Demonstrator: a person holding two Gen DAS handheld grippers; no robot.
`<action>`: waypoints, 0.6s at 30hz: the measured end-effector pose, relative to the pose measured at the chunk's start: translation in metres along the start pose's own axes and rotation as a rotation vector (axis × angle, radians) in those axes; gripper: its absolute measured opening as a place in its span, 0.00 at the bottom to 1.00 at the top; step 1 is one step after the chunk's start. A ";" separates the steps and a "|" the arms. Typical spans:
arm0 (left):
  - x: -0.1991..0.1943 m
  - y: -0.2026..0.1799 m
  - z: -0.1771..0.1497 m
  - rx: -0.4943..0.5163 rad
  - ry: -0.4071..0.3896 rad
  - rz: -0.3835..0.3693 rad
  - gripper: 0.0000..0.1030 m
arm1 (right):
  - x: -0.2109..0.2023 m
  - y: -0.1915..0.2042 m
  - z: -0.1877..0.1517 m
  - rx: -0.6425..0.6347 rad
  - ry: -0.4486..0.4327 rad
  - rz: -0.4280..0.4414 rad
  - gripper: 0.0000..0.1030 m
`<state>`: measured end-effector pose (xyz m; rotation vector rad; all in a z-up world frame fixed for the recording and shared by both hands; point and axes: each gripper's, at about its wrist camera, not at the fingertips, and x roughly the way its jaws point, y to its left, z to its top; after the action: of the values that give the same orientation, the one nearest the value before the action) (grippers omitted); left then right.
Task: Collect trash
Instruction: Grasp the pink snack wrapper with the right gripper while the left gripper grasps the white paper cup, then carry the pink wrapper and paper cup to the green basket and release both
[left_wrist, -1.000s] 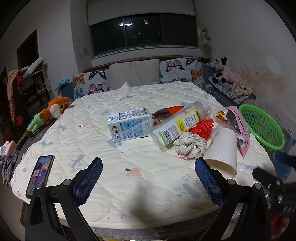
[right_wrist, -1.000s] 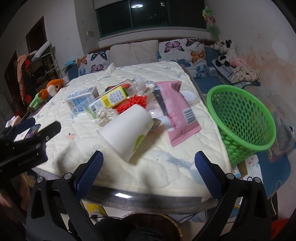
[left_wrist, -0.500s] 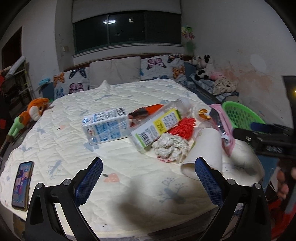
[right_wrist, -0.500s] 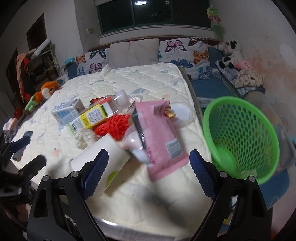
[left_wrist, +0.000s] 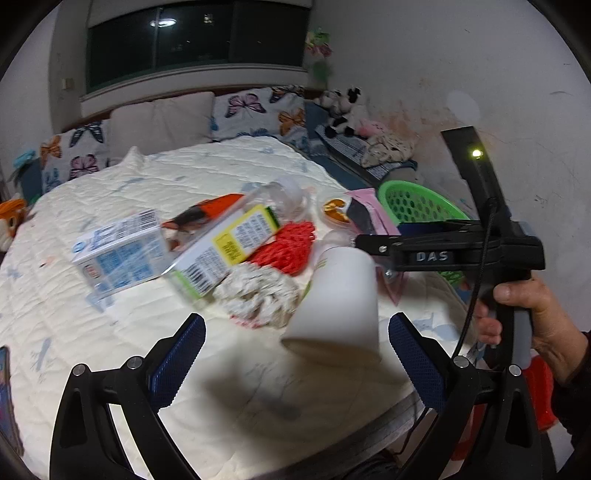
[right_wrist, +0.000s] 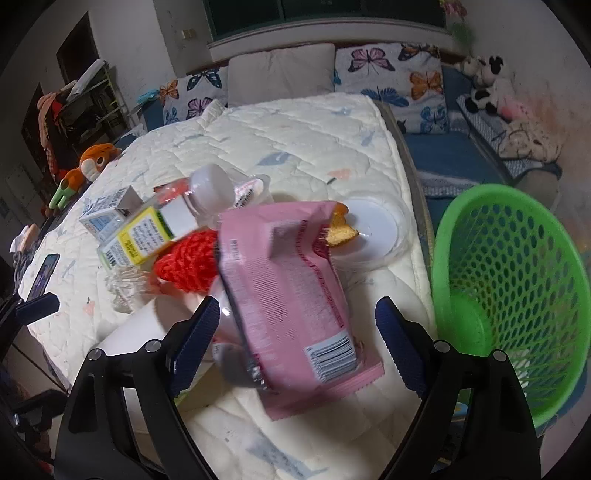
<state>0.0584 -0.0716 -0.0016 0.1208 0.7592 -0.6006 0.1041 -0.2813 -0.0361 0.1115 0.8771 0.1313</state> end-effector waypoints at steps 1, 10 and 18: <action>0.005 -0.002 0.003 0.007 0.007 -0.008 0.94 | 0.002 -0.001 -0.001 -0.002 0.004 0.000 0.81; 0.048 -0.017 0.016 0.081 0.105 -0.054 0.87 | -0.006 -0.008 -0.007 0.000 0.011 0.041 0.56; 0.065 -0.021 0.017 0.086 0.165 -0.094 0.65 | -0.031 -0.010 -0.011 0.002 -0.039 0.035 0.51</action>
<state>0.0947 -0.1245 -0.0308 0.2172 0.9025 -0.7195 0.0767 -0.2960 -0.0214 0.1312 0.8364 0.1601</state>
